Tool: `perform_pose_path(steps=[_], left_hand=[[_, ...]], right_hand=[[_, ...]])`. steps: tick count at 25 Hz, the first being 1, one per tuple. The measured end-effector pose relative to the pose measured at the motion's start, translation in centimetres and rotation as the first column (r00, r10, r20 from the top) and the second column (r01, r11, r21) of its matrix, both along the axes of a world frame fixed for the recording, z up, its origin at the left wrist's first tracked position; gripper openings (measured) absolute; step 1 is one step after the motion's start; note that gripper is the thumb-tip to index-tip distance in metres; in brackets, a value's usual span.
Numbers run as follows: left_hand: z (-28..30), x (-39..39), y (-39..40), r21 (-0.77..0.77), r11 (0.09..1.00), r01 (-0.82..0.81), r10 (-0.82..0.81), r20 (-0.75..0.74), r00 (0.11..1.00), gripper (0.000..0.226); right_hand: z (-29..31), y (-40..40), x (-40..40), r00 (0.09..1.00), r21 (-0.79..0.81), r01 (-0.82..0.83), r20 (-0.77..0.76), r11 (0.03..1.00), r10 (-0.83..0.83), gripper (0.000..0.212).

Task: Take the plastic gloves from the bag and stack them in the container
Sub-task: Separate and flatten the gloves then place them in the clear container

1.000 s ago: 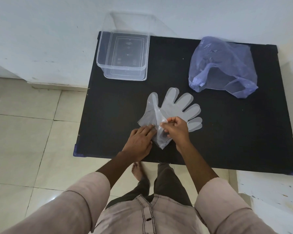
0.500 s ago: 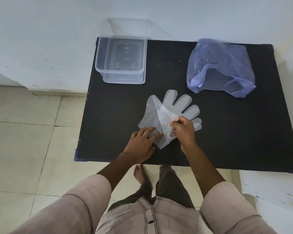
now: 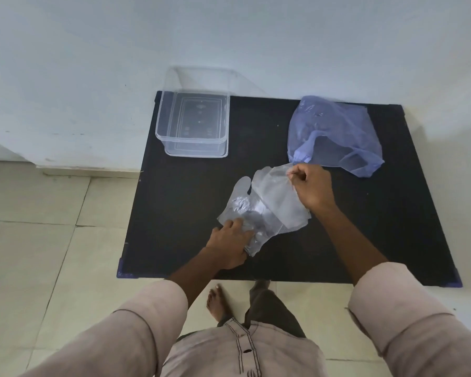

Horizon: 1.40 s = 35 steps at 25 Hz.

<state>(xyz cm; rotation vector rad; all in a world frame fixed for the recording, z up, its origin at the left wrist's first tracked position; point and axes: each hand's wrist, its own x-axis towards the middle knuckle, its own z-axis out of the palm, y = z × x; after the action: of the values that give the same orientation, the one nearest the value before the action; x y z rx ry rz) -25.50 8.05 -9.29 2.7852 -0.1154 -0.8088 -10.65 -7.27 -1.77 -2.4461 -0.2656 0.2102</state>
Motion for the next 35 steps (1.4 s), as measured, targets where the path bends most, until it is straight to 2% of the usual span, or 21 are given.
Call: perform_pose_path(steps=[3,9,15,19,22,24,25,26,28,29,30,31,32,33,35], left_hand=[[0.6,0.8,0.2,0.027,0.998,0.060,-0.059,-0.046,0.997,0.065],[0.5,1.3,0.3,-0.022,0.991,0.130,-0.131,-0.135,0.982,0.067],[1.2,1.9,1.2,-0.013,0.981,0.194,-0.194,-0.125,0.973,0.061],[0.6,2.2,1.2,-0.063,0.985,0.163,-0.169,-0.101,0.981,0.056],[1.2,2.9,1.5,-0.024,0.981,0.193,-0.194,-0.192,0.962,0.057],[3.8,4.1,1.5,-0.034,0.989,0.145,-0.149,-0.242,0.959,0.056],[5.6,4.7,1.5,-0.057,0.994,0.097,-0.107,-0.220,0.970,0.055],[7.7,5.5,1.4,-0.085,0.995,0.047,-0.058,-0.134,0.989,0.051],[12.5,6.7,1.1,-0.208,0.977,-0.044,0.085,0.194,0.977,0.041],[14.7,7.2,0.9,-0.310,0.948,-0.076,0.191,0.362,0.912,0.035],[16.5,8.0,0.7,-0.407,0.910,-0.079,0.295,0.503,0.812,0.034],[17.8,8.7,0.6,-0.481,0.875,-0.061,0.376,0.593,0.712,0.036],[18.7,9.7,0.3,-0.533,0.845,-0.050,0.431,0.621,0.655,0.041],[19.4,10.8,0.1,-0.584,0.810,-0.047,0.462,0.588,0.664,0.047],[20.1,12.4,0.3,-0.670,0.741,-0.054,0.439,0.421,0.794,0.054]], right_hand=[[2.6,-0.1,1.7,0.998,-0.026,-0.012,0.067,1.000,0.013,0.016],[7.0,-1.0,2.2,0.976,-0.099,0.068,0.211,0.993,-0.046,0.016],[8.5,-0.8,2.7,0.965,-0.112,0.071,0.261,0.991,-0.040,0.022],[8.9,-0.6,2.2,0.969,-0.118,0.030,0.247,0.993,0.000,0.021],[9.1,-1.1,2.3,0.966,-0.097,-0.005,0.255,0.995,0.030,0.019],[9.6,-1.5,2.5,0.966,-0.045,-0.054,0.251,0.998,0.064,0.018],[9.7,-1.6,2.5,0.965,-0.021,-0.087,0.246,0.996,0.090,0.017],[9.9,-1.8,2.5,0.963,-0.010,-0.122,0.240,0.992,0.121,0.017],[10.4,-2.2,2.7,0.956,-0.014,-0.185,0.227,0.983,0.184,0.015],[10.8,-2.4,2.9,0.948,-0.018,-0.221,0.232,0.975,0.219,0.015],[11.3,-2.5,3.2,0.934,-0.020,-0.261,0.247,0.965,0.257,0.014],[11.8,-2.6,3.4,0.918,-0.022,-0.298,0.266,0.954,0.293,0.014],[12.4,-2.8,3.5,0.898,-0.029,-0.338,0.289,0.941,0.331,0.013],[13.1,-3.1,3.7,0.876,-0.043,-0.377,0.309,0.925,0.371,0.013],[13.7,-3.0,3.9,0.849,-0.064,-0.427,0.317,0.902,0.424,0.013]])
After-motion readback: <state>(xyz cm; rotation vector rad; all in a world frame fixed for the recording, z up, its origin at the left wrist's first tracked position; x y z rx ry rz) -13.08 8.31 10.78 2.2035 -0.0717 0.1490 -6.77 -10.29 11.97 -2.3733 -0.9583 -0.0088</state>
